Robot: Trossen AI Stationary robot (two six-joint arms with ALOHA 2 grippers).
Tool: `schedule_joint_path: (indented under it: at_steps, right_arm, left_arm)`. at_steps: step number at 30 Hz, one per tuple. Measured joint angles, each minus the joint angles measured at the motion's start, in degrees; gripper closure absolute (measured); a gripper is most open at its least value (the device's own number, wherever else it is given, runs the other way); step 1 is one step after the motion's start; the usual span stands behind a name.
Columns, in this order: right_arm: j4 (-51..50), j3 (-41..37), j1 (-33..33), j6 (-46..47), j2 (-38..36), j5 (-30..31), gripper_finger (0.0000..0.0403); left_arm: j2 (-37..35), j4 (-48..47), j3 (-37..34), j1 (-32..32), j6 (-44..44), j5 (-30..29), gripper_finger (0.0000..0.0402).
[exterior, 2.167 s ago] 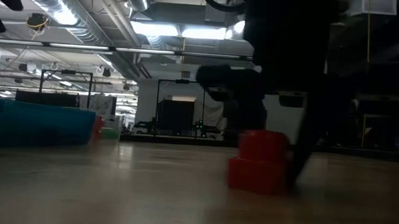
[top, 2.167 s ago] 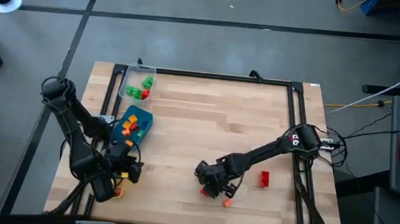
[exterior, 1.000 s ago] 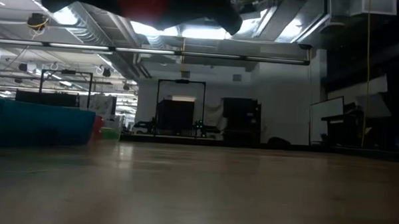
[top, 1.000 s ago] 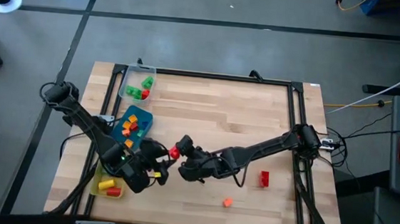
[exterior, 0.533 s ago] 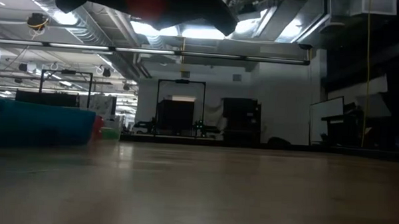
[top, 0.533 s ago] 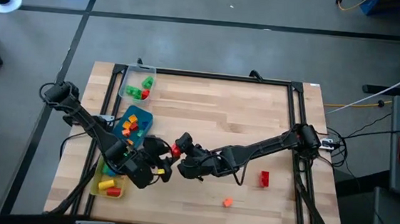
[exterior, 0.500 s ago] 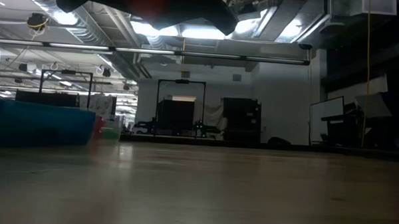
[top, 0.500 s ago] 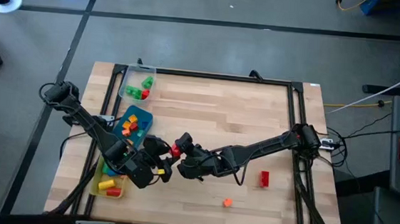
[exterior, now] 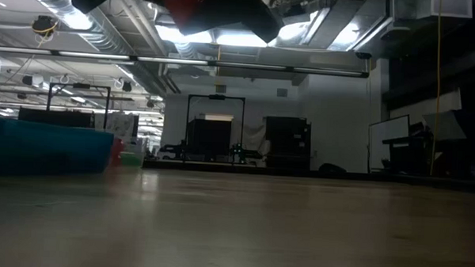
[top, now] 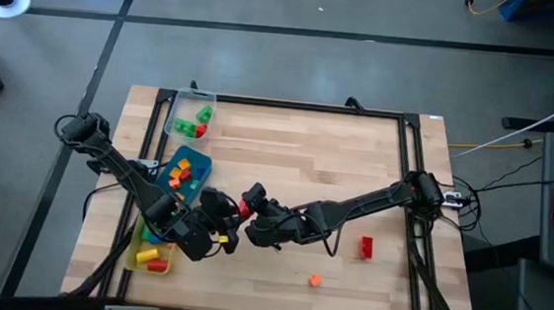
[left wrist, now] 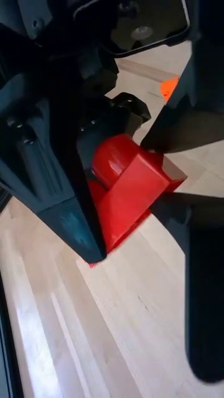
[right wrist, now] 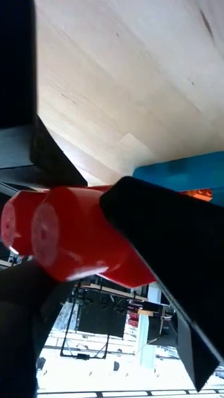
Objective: Sort blocks by size
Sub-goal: Put the left red 2 stud game piece into the transparent bin
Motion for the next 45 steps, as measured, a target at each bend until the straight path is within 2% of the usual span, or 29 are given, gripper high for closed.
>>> schedule_joint_path:
  at_steps: [9,12,19,25,29,33,37,42,45]
  right_arm:
    - [0.48,0.02,0.22,-0.04,0.00,-0.62,0.0209]
    - [0.88,0.02,0.23,-0.09,0.00,0.46,0.0196]
    - [-2.77,0.00,0.24,-4.10,0.04,14.24,0.0186]
    - [-13.63,0.00,0.17,-2.55,-1.82,20.08,0.0197]
    - [-22.43,0.00,0.17,3.89,-4.65,19.61,0.0203]
    - [-31.90,0.00,0.15,13.10,-7.51,13.31,0.0205]
    - [-39.60,0.00,0.15,21.10,-8.48,-1.23,0.0205]
    - [-43.48,-1.56,0.17,25.43,-8.46,-19.81,0.0205]
    - [-44.51,-3.12,0.43,29.34,-8.33,-28.31,0.0205]
  left_arm:
    - [0.01,-0.54,0.00,0.13,0.86,-0.81,0.0393]
    - [0.00,-0.58,0.00,0.21,0.84,-0.99,0.0396]
    - [-0.88,-2.34,0.00,2.93,0.91,-0.72,0.0398]
    - [-5.05,-12.27,0.00,9.00,0.86,-0.50,0.0399]
    - [-8.70,-21.47,0.00,14.67,0.84,-0.37,0.0396]
    - [-11.89,-31.69,0.00,22.30,0.84,-0.42,0.0399]
    - [-13.03,-38.83,0.00,31.46,2.86,-0.47,0.0394]
    - [-12.85,-38.64,0.00,42.43,9.54,-0.61,0.0393]
    - [-12.81,-37.58,-0.02,48.39,13.98,-0.61,0.0396]
